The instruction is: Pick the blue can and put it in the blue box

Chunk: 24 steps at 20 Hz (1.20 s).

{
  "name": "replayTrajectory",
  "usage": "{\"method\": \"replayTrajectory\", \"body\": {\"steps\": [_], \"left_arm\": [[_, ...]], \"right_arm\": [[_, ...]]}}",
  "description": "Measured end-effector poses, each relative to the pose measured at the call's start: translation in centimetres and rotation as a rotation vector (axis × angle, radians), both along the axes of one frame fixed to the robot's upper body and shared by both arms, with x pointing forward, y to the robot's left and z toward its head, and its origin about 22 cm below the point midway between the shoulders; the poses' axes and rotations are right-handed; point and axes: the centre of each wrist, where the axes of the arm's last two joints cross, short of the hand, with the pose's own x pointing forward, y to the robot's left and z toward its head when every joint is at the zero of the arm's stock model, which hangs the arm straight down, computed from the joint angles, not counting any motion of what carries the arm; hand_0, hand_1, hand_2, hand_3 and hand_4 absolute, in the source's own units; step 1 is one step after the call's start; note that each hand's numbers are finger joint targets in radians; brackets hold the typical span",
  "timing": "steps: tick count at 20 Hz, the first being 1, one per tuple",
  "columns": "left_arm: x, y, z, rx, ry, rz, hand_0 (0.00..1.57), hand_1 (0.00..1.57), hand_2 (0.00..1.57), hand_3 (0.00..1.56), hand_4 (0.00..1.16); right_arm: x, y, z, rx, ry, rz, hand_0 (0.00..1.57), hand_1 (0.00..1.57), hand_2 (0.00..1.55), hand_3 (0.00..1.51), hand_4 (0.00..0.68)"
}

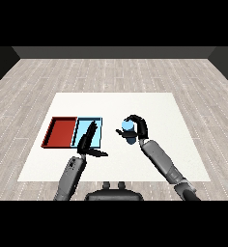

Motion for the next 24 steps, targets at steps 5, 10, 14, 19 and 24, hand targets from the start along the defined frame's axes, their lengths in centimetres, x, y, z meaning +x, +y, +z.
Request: {"method": "replayTrajectory", "body": {"steps": [5,10,14,19,24], "left_arm": [[0.3,-1.5,-0.1,-0.017,0.042,-0.033,0.0,0.0,0.0,0.0,0.0],[0.8,-2.8,-0.8,-0.004,0.062,-0.038,0.0,0.0,0.0,0.0,0.0],[0.9,-3.0,-1.4,-0.007,0.078,-0.034,0.0,0.0,0.0,0.0,0.0],[0.8,-4.1,-1.6,-0.027,0.102,-0.04,0.0,0.0,0.0,0.0,0.0],[1.2,-5.0,-2.0,-0.037,0.128,-0.04,0.0,0.0,0.0,0.0,0.0]], "right_arm": [[-1.1,0.5,0.5,-0.014,-0.01,0.022,1.46,1.46,1.46,1.4,0.61],[-1.5,1.4,0.9,-0.02,-0.008,0.047,1.49,1.49,1.47,1.4,0.609],[-1.7,1.3,1.2,-0.022,-0.015,0.063,1.49,1.49,1.47,1.4,0.609],[-1.6,2.2,1.7,-0.024,-0.033,0.072,1.48,1.48,1.47,1.4,0.603],[-2.0,3.4,1.7,-0.012,-0.043,0.09,1.48,1.48,1.46,1.39,0.613]]}}
